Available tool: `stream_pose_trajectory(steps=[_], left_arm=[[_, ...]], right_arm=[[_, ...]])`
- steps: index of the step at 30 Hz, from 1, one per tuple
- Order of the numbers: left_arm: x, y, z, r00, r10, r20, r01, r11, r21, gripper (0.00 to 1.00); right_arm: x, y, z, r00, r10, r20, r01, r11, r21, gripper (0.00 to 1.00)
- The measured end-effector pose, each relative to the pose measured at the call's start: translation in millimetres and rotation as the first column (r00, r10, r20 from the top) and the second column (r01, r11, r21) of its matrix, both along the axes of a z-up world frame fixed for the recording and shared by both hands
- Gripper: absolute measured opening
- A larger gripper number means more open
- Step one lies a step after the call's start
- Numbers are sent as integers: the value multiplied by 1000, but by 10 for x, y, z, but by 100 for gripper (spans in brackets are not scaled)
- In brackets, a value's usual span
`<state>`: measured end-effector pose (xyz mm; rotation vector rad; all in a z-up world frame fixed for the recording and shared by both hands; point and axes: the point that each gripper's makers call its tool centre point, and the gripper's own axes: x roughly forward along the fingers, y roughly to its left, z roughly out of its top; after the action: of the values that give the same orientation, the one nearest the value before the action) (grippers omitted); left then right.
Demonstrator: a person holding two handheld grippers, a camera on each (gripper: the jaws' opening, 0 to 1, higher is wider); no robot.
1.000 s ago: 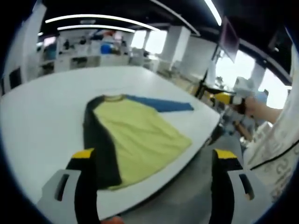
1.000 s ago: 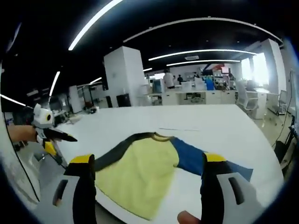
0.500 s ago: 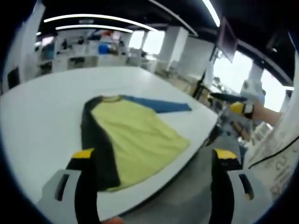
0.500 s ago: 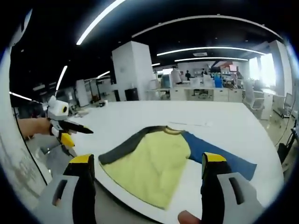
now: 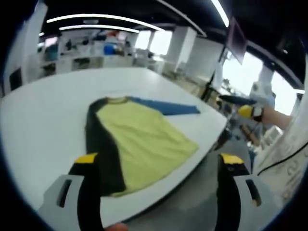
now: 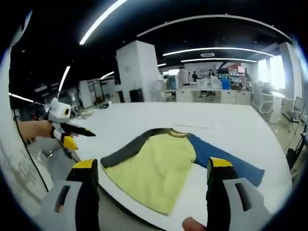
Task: Fold the garment on the visible template until the final outline fits inside the template.
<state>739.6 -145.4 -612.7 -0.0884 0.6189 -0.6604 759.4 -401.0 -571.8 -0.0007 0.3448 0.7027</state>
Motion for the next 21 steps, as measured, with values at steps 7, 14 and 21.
stream_pose_trajectory(steps=[7, 14, 21], left_arm=[[59, 220, -243, 997, 57, -61, -56, 998, 19, 97], [166, 497, -631, 963, 192, -188, -197, 980, -11, 94], [259, 728, -1034, 870, 322, -374, -385, 917, -106, 89]], right_arm=[[-20, 84, 9, 1000, 12, -6, -12, 1000, -7, 91], [-17, 99, 8, 1000, 6, -18, -7, 1000, -8, 91], [-25, 68, 14, 1000, -6, -25, 6, 1000, -11, 89]])
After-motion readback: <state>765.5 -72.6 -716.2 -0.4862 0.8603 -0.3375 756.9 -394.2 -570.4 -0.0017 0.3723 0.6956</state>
